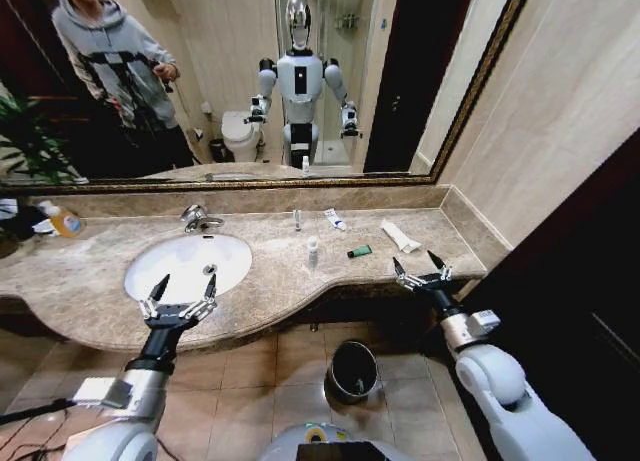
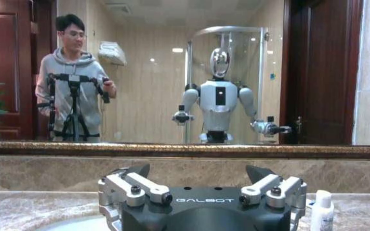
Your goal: Pick up the trash from the sink and place it in the trash bin.
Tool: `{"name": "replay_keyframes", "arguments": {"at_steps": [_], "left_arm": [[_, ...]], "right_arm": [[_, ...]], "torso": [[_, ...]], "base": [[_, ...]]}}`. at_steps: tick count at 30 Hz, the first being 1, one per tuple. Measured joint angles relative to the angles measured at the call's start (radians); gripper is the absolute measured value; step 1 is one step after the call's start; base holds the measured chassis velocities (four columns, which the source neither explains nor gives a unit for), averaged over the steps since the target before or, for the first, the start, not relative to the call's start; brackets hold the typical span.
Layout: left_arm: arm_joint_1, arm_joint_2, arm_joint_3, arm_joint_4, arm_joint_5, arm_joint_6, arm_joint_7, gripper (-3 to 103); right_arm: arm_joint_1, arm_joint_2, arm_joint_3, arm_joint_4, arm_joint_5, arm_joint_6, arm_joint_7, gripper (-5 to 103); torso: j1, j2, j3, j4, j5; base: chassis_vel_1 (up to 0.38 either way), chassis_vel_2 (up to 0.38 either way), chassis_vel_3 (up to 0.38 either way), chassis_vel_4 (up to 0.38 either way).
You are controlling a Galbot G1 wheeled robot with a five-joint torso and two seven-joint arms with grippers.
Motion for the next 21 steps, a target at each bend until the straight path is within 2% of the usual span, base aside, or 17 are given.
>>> {"name": "replay_keyframes", "arguments": {"at_steps": [6, 21], "left_arm": [[0.0, 0.0, 0.0, 0.0, 0.0, 0.0, 0.0, 100], [0.0, 0.0, 0.0, 0.0, 0.0, 0.0, 0.0, 100]], "right_arm": [[-0.004, 0.013, -0.006, -0.002, -0.021, 0.006, 0.022, 100], [-0.008, 0.015, -0.014, 0.015, -0.015, -0.002, 0.014, 100]], "torso": [[0.0, 0.0, 0.0, 0.0, 0.0], [0.0, 0.0, 0.0, 0.0, 0.0]], "base": [[0.0, 0.0, 0.0, 0.0], [0.0, 0.0, 0.0, 0.0]]}}
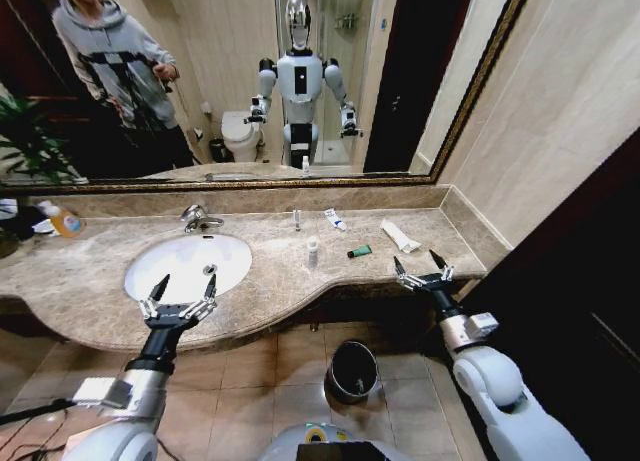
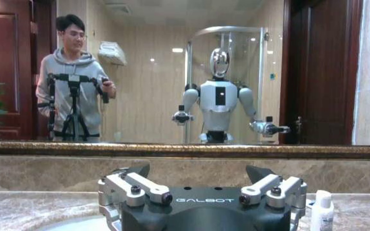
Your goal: Pick up the trash from the sink and place it in the trash bin.
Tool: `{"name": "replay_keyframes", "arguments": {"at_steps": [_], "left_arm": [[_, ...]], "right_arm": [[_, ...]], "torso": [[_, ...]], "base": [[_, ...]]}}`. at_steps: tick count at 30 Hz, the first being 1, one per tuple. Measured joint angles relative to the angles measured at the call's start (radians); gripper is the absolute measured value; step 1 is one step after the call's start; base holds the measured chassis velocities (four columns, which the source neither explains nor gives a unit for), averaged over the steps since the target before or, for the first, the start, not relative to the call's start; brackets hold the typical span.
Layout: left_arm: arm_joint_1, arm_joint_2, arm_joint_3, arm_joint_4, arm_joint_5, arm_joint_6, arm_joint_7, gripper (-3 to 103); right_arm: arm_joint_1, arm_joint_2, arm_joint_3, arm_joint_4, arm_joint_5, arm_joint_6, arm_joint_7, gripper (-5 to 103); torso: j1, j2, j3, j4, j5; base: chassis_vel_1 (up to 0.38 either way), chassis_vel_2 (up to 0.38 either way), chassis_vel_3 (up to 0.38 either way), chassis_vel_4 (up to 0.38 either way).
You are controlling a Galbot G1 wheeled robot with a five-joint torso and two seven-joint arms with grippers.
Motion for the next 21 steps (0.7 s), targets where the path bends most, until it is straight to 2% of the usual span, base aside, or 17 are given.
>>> {"name": "replay_keyframes", "arguments": {"at_steps": [7, 13, 16, 21], "left_arm": [[0.0, 0.0, 0.0, 0.0, 0.0, 0.0, 0.0, 100], [0.0, 0.0, 0.0, 0.0, 0.0, 0.0, 0.0, 100], [0.0, 0.0, 0.0, 0.0, 0.0, 0.0, 0.0, 100], [0.0, 0.0, 0.0, 0.0, 0.0, 0.0, 0.0, 100]], "right_arm": [[0.014, -0.01, -0.007, -0.014, 0.024, -0.016, 0.0, 100], [0.075, -0.043, -0.024, -0.076, 0.07, -0.062, -0.008, 100], [0.152, -0.094, -0.035, -0.153, 0.118, -0.129, -0.068, 100], [0.288, -0.141, -0.074, -0.289, 0.143, -0.147, -0.107, 100]], "torso": [[0.0, 0.0, 0.0, 0.0, 0.0], [0.0, 0.0, 0.0, -0.0001, 0.0002], [0.0, 0.0, 0.0, -0.0002, 0.0002], [0.0, 0.0, 0.0, 0.0, 0.0001]], "base": [[0.0, 0.0, 0.0, 0.0], [0.0, 0.0, 0.0, 0.0], [0.0, 0.0, 0.0, 0.0], [0.0, 0.0, 0.0, 0.0]]}}
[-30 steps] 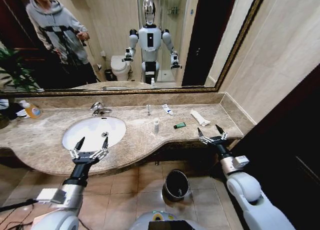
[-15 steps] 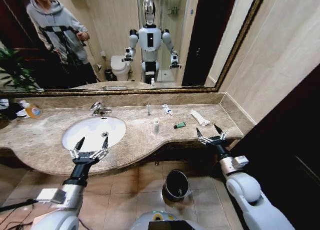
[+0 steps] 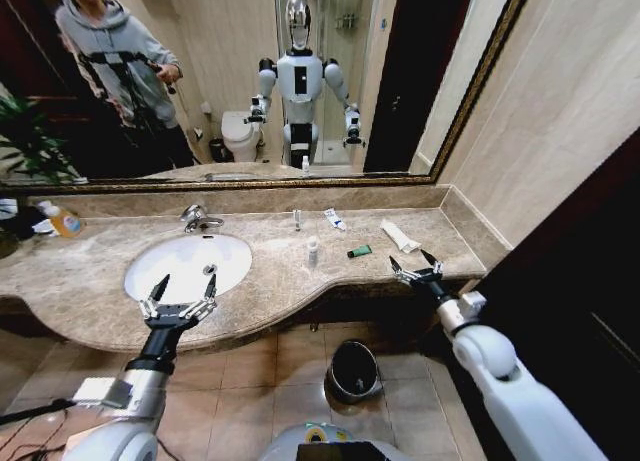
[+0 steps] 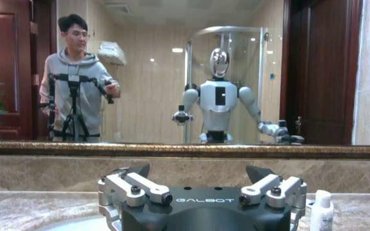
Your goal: Pick up the trash from the sink and place it in the trash bin.
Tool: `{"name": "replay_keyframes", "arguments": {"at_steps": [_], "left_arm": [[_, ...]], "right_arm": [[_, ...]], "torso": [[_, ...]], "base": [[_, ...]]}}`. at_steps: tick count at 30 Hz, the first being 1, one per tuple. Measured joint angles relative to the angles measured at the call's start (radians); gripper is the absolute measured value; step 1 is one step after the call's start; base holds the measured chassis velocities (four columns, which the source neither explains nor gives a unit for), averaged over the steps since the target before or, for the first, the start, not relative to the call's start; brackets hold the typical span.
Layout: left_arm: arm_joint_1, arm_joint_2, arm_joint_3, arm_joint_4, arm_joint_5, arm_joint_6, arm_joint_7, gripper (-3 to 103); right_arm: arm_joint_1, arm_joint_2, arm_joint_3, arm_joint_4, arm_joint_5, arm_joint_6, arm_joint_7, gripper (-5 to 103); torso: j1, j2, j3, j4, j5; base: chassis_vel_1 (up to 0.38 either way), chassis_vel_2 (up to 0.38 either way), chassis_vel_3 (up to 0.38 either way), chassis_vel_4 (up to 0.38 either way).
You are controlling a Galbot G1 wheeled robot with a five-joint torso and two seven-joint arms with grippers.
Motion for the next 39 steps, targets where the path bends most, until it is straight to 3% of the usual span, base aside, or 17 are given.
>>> {"name": "replay_keyframes", "arguments": {"at_steps": [3, 8, 16, 23, 30, 37, 39], "left_arm": [[0.0, 0.0, 0.0, 0.0, 0.0, 0.0, 0.0, 100], [0.0, 0.0, 0.0, 0.0, 0.0, 0.0, 0.0, 100], [0.0, 0.0, 0.0, 0.0, 0.0, 0.0, 0.0, 100], [0.0, 0.0, 0.0, 0.0, 0.0, 0.0, 0.0, 100], [0.0, 0.0, 0.0, 0.0, 0.0, 0.0, 0.0, 100], [0.0, 0.0, 0.0, 0.0, 0.0, 0.0, 0.0, 100], [0.0, 0.0, 0.0, 0.0, 0.0, 0.0, 0.0, 100]], "right_arm": [[0.158, -0.027, -0.081, -0.16, 0.003, 0.016, -0.029, 100], [0.275, -0.034, -0.173, -0.296, 0.003, 0.041, -0.061, 100], [0.485, 0.005, -0.32, -0.514, -0.017, 0.089, -0.081, 100], [0.557, 0.03, -0.365, -0.626, -0.028, 0.11, -0.089, 100], [0.573, 0.038, -0.365, -0.667, -0.017, 0.088, -0.093, 101], [0.571, 0.033, -0.356, -0.681, -0.017, 0.084, -0.106, 84], [0.57, 0.034, -0.355, -0.681, -0.017, 0.085, -0.106, 84]], "torso": [[0.0, 0.0, 0.0, 0.0003, -0.0002], [0.0, 0.0, 0.0, 0.0, 0.0001], [0.0, 0.0, 0.0, 0.0002, -0.0002], [0.0, 0.0, 0.0, 0.0, 0.0001], [0.0, 0.0, 0.0, 0.0, -0.0002], [0.0, 0.0, 0.0, 0.0, 0.0], [0.0, 0.0, 0.0, 0.0, -0.0001]], "base": [[0.0, 0.0, 0.0, 0.0], [0.0, 0.0, 0.0, 0.0], [0.0, 0.0, 0.0, 0.0], [0.0, 0.0, 0.0, 0.0], [0.0, 0.0, 0.0, 0.0], [0.0, 0.0, 0.0, 0.0], [0.0, 0.0, 0.0, 0.0]]}}
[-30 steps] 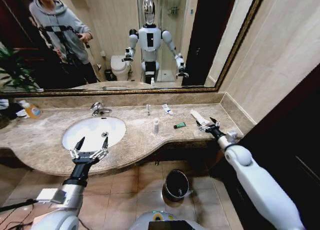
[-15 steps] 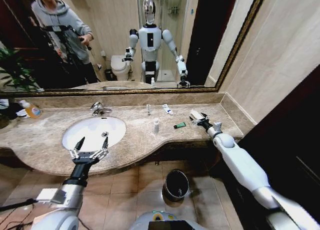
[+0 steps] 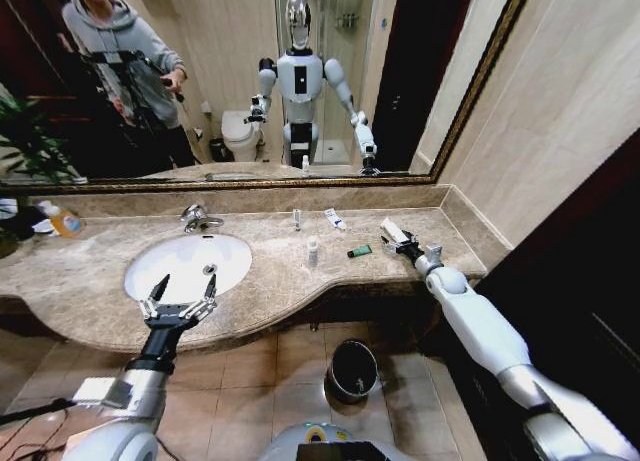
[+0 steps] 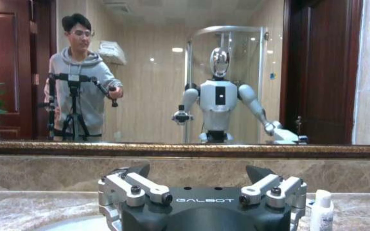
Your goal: Pick up the trash from the sink and place it in the trash bin.
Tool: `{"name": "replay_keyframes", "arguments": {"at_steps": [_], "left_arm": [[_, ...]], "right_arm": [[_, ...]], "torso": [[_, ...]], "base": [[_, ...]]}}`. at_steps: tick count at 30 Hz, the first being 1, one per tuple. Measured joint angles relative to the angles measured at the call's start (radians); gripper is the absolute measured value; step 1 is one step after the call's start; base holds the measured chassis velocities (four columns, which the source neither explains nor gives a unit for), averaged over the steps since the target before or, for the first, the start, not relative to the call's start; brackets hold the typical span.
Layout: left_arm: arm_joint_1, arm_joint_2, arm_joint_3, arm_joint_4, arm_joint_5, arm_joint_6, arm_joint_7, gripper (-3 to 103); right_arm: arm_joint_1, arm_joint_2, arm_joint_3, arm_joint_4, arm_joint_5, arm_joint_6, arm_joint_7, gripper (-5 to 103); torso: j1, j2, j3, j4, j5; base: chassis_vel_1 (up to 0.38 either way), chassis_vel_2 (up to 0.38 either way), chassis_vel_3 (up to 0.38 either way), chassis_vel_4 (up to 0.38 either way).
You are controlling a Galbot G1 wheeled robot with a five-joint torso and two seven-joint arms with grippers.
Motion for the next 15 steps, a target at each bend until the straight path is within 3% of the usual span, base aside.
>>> {"name": "replay_keyframes", "arguments": {"at_steps": [2, 6, 15], "left_arm": [[0.0, 0.0, 0.0, 0.0, 0.0, 0.0, 0.0, 100], [0.0, 0.0, 0.0, 0.0, 0.0, 0.0, 0.0, 100], [0.0, 0.0, 0.0, 0.0, 0.0, 0.0, 0.0, 100]], "right_arm": [[-0.003, -0.001, 0.001, 0.003, 0.0, 0.002, 0.001, 71], [-0.008, 0.0, 0.003, 0.012, 0.001, 0.002, 0.005, 60], [-0.009, 0.0, 0.009, 0.009, 0.003, 0.006, 0.006, 40]], "torso": [[0.0, 0.0, 0.0, 0.0, -0.0001], [0.0, 0.0, 0.0, 0.0, -0.0001], [0.0, 0.0, 0.0, 0.0, 0.0]], "base": [[0.0, 0.0, 0.0, 0.0], [0.0, 0.0, 0.0, 0.0], [0.0, 0.0, 0.0, 0.0]]}}
